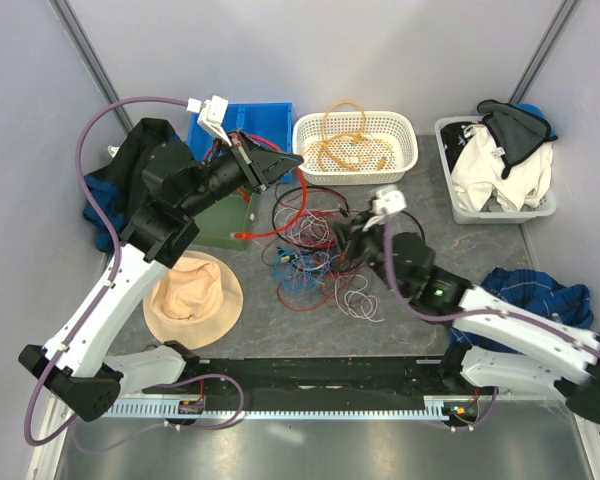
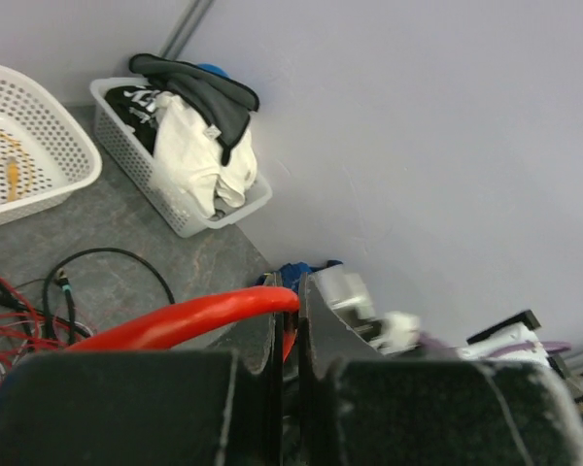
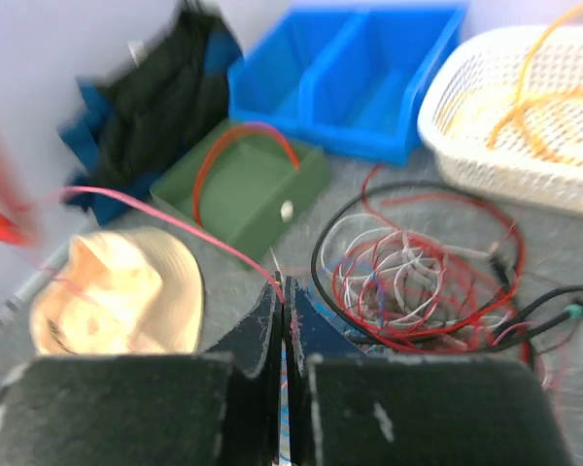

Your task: Untangle the cables

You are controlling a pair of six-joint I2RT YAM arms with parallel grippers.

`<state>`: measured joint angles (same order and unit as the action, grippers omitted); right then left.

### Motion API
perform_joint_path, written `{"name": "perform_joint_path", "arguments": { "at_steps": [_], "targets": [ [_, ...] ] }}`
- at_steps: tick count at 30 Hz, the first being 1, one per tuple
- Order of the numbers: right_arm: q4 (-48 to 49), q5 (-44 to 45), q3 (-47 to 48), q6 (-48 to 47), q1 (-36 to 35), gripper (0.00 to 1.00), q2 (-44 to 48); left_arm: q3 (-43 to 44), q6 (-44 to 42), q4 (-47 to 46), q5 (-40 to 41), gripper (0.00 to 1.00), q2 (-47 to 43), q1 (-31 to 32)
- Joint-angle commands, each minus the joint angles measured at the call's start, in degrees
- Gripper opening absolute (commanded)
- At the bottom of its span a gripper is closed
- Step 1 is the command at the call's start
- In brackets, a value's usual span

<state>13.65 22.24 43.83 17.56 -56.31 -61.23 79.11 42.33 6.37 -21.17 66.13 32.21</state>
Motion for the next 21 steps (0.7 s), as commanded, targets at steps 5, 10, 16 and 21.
{"name": "perform_joint_path", "arguments": {
  "at_steps": [5, 10, 16, 21],
  "targets": [
    [-23.1, 9.7, 22.8, -1.8, -0.3, 0.00, 14.0, -5.0, -4.7, 2.2, 9.4, 0.02, 0.6, -1.0],
    [-29.0, 13.4, 36.4, -3.0, -0.3, 0.00, 12.5, -9.1, -5.3, 2.2, 13.8, 0.02, 0.8, -1.5],
    [-31.0, 12.8, 47.6, -4.0, -0.3, 0.00, 8.9, -10.6, -6.4, 2.6, 16.2, 0.02, 2.0, -1.9],
    [-33.1, 11.0, 56.1, -4.5, -0.3, 0.00, 3.8, -11.8, -4.8, 2.6, 12.1, 0.02, 6.2, -1.9]
  ]
}}
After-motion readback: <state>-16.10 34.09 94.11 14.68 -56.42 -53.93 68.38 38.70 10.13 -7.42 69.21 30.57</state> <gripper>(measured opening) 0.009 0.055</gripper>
